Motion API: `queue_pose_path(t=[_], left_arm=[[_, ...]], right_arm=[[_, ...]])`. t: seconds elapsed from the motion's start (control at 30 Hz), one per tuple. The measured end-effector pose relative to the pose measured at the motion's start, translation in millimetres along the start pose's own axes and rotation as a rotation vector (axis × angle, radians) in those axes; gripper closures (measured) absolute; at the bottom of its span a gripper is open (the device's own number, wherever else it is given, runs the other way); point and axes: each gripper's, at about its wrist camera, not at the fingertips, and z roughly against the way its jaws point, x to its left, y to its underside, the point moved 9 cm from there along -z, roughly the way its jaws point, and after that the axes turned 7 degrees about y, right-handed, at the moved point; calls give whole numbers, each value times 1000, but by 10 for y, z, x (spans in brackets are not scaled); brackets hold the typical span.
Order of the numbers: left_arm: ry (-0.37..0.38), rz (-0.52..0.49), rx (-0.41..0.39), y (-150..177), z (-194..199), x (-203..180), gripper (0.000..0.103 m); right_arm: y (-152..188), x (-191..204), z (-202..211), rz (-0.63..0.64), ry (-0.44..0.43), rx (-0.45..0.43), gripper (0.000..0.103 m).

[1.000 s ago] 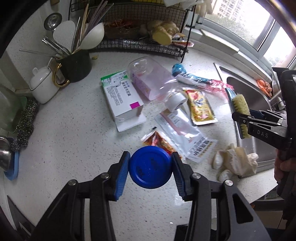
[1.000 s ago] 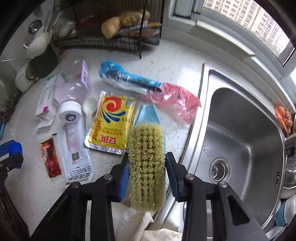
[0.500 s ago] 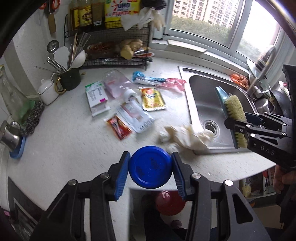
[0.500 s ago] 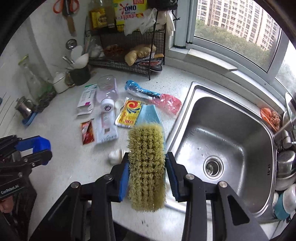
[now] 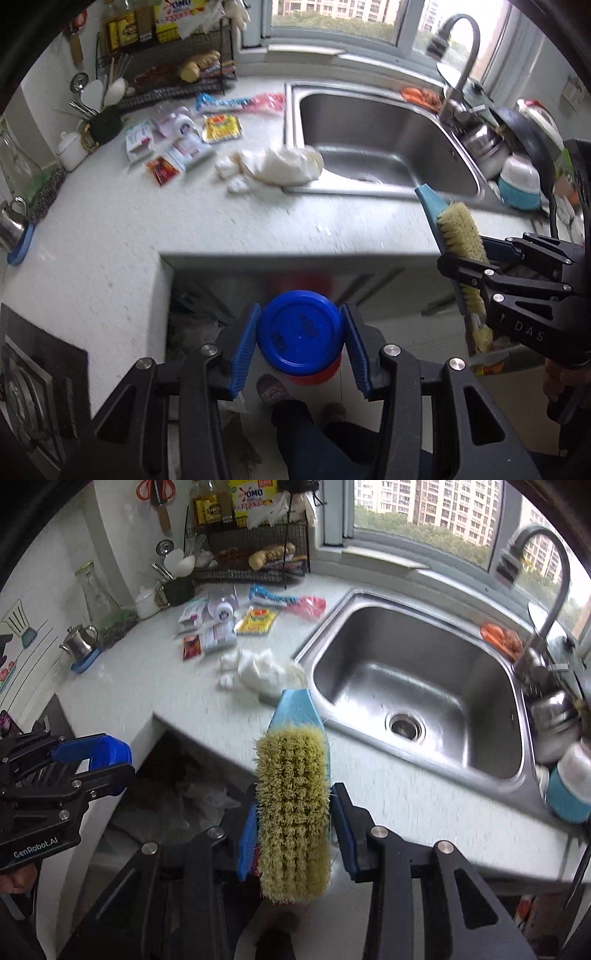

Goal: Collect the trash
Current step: 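Carry the blue cap and scrub brush down over the red bucket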

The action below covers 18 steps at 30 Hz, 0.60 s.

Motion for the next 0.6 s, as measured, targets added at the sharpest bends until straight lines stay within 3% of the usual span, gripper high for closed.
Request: queue_pose_path(t=[0.13, 0.3, 0.4, 0.6], left_arm=[[25, 1, 78, 337, -306, -107, 60], [48, 12, 189, 772, -967, -88, 60], [38, -3, 243, 1004, -1450, -63, 60], [51, 61, 303, 1383, -2556, 130, 60]], right_arm=[[408, -4, -166, -21, 4, 63, 68], [835, 18, -600, -61, -7, 149, 68], [1062, 38, -963, -67, -2, 190, 68], [1475, 5, -1819, -85, -5, 234, 68]])
